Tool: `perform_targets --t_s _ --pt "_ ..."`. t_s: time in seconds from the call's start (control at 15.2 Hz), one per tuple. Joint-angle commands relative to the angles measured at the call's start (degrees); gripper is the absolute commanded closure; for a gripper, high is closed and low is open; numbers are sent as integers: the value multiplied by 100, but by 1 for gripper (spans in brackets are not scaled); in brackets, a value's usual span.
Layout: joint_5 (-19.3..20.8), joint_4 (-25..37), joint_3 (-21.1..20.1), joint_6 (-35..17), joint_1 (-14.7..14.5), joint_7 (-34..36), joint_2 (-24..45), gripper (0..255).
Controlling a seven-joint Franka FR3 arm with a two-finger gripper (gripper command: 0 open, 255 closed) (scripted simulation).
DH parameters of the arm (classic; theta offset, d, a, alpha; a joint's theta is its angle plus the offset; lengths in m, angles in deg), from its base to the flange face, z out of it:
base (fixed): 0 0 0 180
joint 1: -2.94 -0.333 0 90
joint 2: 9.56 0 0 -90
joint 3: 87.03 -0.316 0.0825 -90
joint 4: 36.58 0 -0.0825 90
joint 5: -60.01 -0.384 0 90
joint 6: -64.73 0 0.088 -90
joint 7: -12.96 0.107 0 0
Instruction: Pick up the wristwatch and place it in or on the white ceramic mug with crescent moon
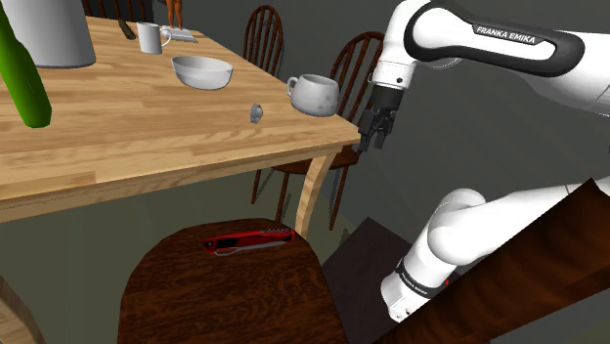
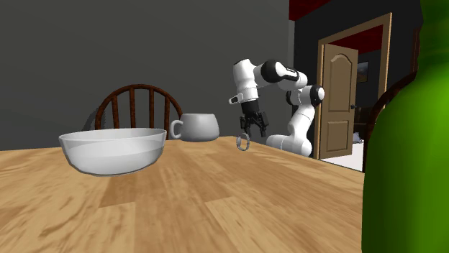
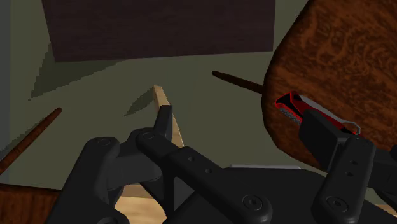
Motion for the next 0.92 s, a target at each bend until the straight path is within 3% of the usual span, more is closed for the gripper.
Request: perform_targets --t_s 0.0,0.46,0.86 --pt "0 0 0 0 0 0 0 0" --pt "-50 1021 -697 -543 -208 573 1215 0" --pt "179 2133 -1254 -780 -293 1120 2325 0"
